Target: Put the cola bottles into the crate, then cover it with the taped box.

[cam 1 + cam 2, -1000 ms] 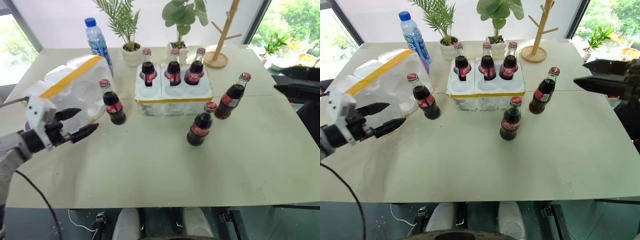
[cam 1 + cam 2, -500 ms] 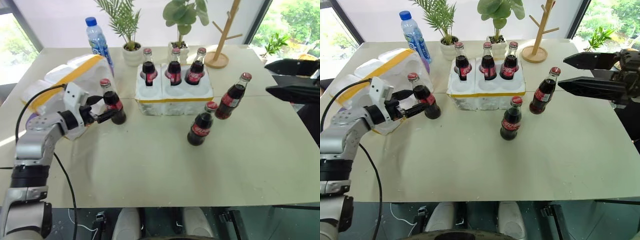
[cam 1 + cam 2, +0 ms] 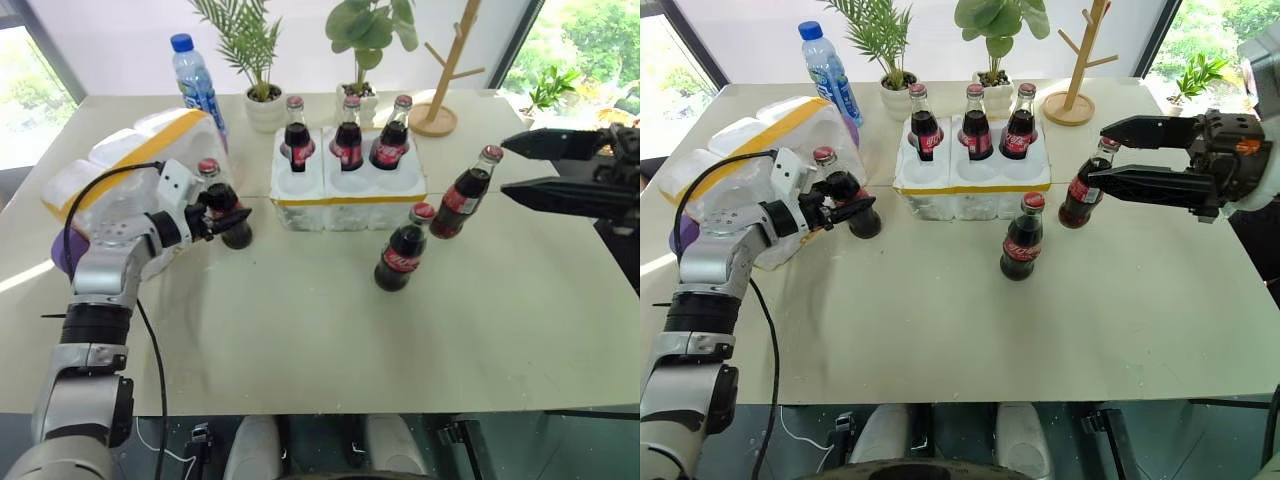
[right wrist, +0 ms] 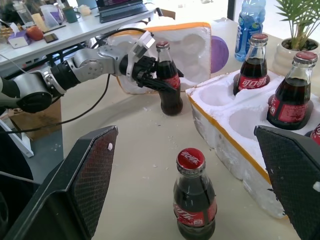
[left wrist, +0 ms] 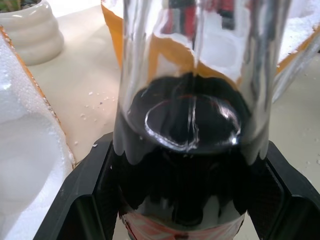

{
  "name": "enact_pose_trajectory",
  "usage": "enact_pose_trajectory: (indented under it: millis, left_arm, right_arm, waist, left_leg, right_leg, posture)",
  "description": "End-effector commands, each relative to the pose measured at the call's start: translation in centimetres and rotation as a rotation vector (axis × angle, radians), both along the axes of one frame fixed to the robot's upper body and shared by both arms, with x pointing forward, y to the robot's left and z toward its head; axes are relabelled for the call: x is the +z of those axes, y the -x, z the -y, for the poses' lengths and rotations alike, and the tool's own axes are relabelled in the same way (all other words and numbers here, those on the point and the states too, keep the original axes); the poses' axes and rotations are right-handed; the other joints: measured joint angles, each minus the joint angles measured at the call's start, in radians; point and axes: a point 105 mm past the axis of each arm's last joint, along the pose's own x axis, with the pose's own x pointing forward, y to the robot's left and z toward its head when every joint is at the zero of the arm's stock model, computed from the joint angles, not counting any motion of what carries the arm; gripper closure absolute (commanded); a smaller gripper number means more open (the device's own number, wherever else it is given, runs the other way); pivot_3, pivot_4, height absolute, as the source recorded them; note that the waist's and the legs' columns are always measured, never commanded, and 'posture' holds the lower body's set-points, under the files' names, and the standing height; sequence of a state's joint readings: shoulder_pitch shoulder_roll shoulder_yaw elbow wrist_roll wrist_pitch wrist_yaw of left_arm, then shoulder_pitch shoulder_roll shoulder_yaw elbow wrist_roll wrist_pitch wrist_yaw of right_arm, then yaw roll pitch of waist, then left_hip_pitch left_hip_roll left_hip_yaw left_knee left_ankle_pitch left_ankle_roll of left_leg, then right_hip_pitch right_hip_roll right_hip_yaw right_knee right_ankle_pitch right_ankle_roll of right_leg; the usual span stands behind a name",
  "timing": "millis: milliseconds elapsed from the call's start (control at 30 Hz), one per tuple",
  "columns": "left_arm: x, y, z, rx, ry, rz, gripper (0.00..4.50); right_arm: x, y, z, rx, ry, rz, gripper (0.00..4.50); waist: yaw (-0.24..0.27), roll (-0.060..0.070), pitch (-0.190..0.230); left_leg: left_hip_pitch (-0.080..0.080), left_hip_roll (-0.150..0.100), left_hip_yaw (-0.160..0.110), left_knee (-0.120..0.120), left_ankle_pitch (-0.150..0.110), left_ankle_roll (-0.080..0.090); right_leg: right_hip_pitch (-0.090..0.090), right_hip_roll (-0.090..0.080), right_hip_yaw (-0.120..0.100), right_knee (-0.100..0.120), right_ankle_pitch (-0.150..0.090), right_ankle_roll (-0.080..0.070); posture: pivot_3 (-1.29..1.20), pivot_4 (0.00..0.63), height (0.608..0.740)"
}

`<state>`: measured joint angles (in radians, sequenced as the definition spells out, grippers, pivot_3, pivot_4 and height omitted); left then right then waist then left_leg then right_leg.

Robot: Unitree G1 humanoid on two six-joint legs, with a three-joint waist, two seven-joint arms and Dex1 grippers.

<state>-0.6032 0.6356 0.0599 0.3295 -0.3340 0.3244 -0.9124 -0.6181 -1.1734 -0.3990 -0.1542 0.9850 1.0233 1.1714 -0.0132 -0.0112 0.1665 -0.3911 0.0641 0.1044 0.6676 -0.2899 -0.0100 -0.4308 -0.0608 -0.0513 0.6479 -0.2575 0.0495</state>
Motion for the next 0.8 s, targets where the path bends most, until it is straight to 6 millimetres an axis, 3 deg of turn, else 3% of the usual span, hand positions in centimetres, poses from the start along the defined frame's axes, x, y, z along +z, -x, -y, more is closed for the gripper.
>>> enact_pose_trajectory:
  millis: [33, 333, 467, 600, 800]
  left_arm:
    - [2.0, 1.2, -0.2, -0.087, -0.011, 0.002, 1.85]
    - [11.2, 3.3, 3.0, -0.432, 0.092, -0.057, 1.85]
    - [15.1, 0.1, 5.7, -0.409, 0.177, 0.069, 1.85]
    - [15.2, -2.7, 7.7, -0.348, 0.170, 0.131, 1.85]
    - [12.0, -4.9, 10.4, -0.318, 0.058, 0.165, 1.85]
  right_arm:
    - [0.9, 0.4, -0.2, 0.004, 0.011, 0.064, 0.00]
    - [0.3, -0.1, -0.2, -0.024, 0.026, 0.069, 0.00]
    - [-0.3, -0.5, 0.0, -0.050, 0.026, 0.062, 0.00]
    - [-0.5, -0.7, -0.1, -0.064, 0.017, 0.065, 0.00]
    - [-0.9, -0.8, 0.0, -0.098, -0.010, 0.062, 0.00]
  waist:
    - [-0.002, 0.000, 0.000]
    - [0.015, -0.010, 0.006]
    - [0.031, -0.009, 0.006]
    - [0.022, -0.009, 0.006]
    - [0.023, -0.010, 0.007]
  left_leg:
    - [0.000, 0.000, 0.000, 0.000, 0.000, 0.000]
    - [-0.006, 0.000, -0.002, 0.002, 0.002, -0.003]
    - [-0.009, -0.001, -0.003, 0.009, 0.001, -0.001]
    - [-0.015, -0.001, -0.004, 0.016, 0.000, 0.001]
    - [-0.019, -0.001, -0.003, 0.016, 0.001, -0.001]
  right_leg:
    - [0.000, 0.000, 0.000, 0.000, 0.000, 0.000]
    - [-0.002, 0.001, -0.003, 0.000, 0.000, 0.000]
    - [-0.002, 0.001, -0.004, 0.001, 0.000, 0.002]
    - [-0.004, 0.001, -0.005, 0.001, 0.002, 0.005]
    - [-0.010, 0.002, -0.005, 0.002, 0.002, 0.005]
  posture:
    - [0.00, 0.150, 0.740]
    - [0.00, 0.150, 0.740]
    - [0.00, 0.150, 0.740]
    - [0.00, 0.150, 0.740]
    - [0.00, 0.150, 0.740]
